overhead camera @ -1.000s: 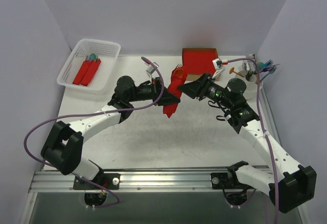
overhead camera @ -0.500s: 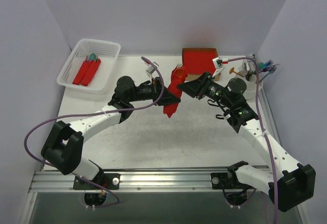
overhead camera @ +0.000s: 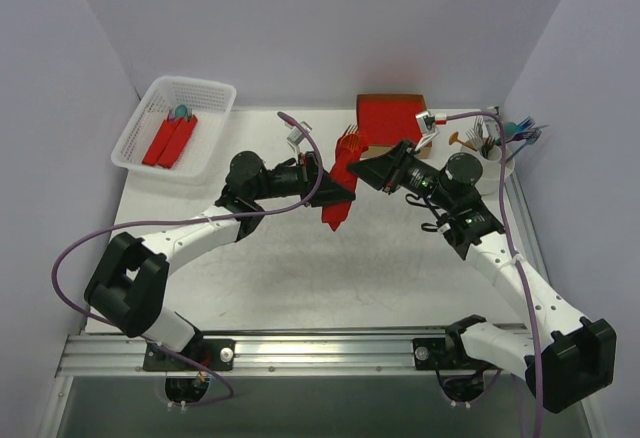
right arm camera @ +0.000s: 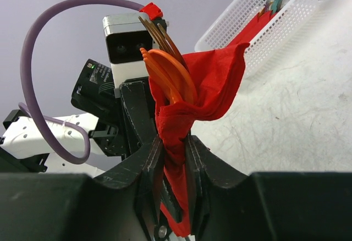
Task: Place the utensils on the paper napkin and roll it up
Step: Roll the napkin.
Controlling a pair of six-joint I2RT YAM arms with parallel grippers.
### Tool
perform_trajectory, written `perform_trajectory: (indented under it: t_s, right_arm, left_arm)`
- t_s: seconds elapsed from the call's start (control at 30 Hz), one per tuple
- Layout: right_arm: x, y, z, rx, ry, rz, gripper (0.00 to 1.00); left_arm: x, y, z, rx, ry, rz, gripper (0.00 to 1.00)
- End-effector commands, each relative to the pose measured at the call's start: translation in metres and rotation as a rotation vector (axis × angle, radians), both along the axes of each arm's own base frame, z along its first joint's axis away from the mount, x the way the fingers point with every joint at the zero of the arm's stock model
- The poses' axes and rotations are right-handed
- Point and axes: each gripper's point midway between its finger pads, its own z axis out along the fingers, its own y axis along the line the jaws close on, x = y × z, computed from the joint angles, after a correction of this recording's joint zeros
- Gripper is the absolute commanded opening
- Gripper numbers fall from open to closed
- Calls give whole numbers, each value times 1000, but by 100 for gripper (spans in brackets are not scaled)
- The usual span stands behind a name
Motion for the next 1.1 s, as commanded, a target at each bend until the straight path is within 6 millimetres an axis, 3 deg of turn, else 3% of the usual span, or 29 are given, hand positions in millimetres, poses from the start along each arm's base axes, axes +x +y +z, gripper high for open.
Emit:
perform_trajectory:
  t_s: [0.0, 0.1, 0.33, 0.4, 0.43, 0.53, 0.67, 0.87, 1.07]
  right_arm:
    - [-8, 3, 21, 33, -104, 37, 20]
    - [-7, 1, 22, 34, -110, 26, 19]
    - [-10, -1, 25, 40, -137, 23, 0]
    - [-13, -1, 27, 51, -148, 30, 0]
    - [-14, -1, 26, 54, -145, 31, 0]
    - [-17, -2, 29, 65, -152, 36, 0]
    - [-18, -1, 30, 86, -147, 40, 0]
    - [-19, -1, 30, 108, -135, 46, 0]
    - [-20, 0, 33, 128, -133, 53, 0]
  left_arm:
    - [-12, -2, 11, -38, -48, -40, 2]
    - [-14, -1, 11, -39, -46, -43, 2]
    - [-19, 3, 16, -48, -53, -46, 3]
    - [-20, 5, 18, -50, -56, -46, 11]
    - [-20, 5, 19, -50, -57, -45, 20]
    - [-19, 7, 23, -57, -67, -40, 27]
    - [-19, 9, 29, -64, -82, -36, 54]
    - [-17, 11, 34, -70, -92, -28, 63]
    - [-13, 12, 34, -73, -96, -16, 81]
